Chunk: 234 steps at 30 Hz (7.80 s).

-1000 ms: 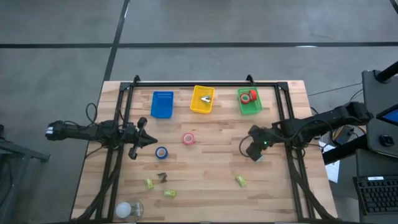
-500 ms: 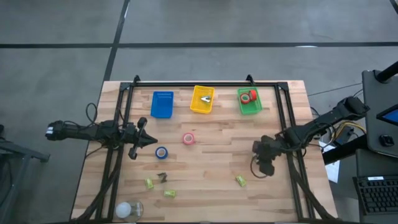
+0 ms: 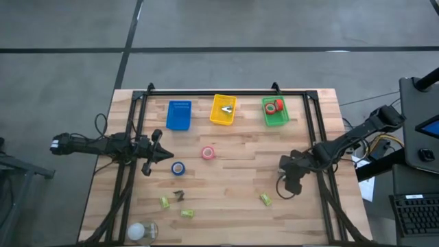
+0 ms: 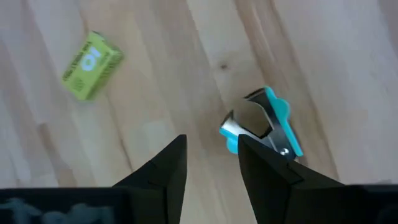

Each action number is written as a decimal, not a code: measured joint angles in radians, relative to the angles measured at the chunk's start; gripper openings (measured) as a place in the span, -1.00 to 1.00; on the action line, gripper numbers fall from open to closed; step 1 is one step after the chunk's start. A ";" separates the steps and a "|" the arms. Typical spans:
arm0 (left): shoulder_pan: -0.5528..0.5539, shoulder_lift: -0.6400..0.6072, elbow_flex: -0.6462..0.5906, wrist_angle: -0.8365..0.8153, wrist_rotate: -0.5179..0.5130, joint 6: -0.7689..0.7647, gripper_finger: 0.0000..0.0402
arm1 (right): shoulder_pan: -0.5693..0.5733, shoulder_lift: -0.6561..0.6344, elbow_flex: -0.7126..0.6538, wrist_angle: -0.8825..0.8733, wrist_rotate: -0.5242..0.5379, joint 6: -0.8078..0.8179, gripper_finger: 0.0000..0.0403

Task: Pick and place Stapler, Stapler remover, tape
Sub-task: Put the light blue staple remover into the yellow bin, then put the pink tape into the green bin

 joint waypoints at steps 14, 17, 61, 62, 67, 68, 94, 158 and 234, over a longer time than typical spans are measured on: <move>0.000 0.000 0.000 -0.001 0.000 0.000 -0.95 | 0.000 0.170 0.005 -0.010 0.001 -0.009 -0.37; 0.000 0.000 0.000 0.000 0.000 0.000 -0.95 | 0.000 0.179 0.015 -0.014 0.007 -0.038 -0.36; 0.000 0.000 0.000 0.000 0.000 0.000 -0.95 | 0.000 0.277 0.157 0.015 0.122 -0.203 -0.96; 0.000 0.000 0.000 0.000 0.000 0.000 -0.95 | 0.000 0.277 0.165 0.015 0.137 -0.213 -0.96; 0.000 0.000 0.000 0.000 0.000 0.000 -0.95 | -0.001 0.277 0.206 0.017 0.237 -0.264 -0.96; 0.000 0.000 0.000 0.000 0.000 0.000 -0.95 | -0.002 0.277 0.213 0.018 0.263 -0.279 -0.96; 0.000 0.000 0.000 -0.001 0.000 0.000 -0.95 | -0.556 0.348 0.434 0.500 0.220 -0.931 -0.96; 0.000 0.006 0.000 0.000 0.000 0.000 -0.95 | -0.898 0.849 0.953 0.126 -0.117 -0.905 -0.34; 0.000 0.013 0.000 -0.039 0.000 0.000 -0.95 | -0.155 0.286 0.065 0.676 -0.115 -0.171 -0.56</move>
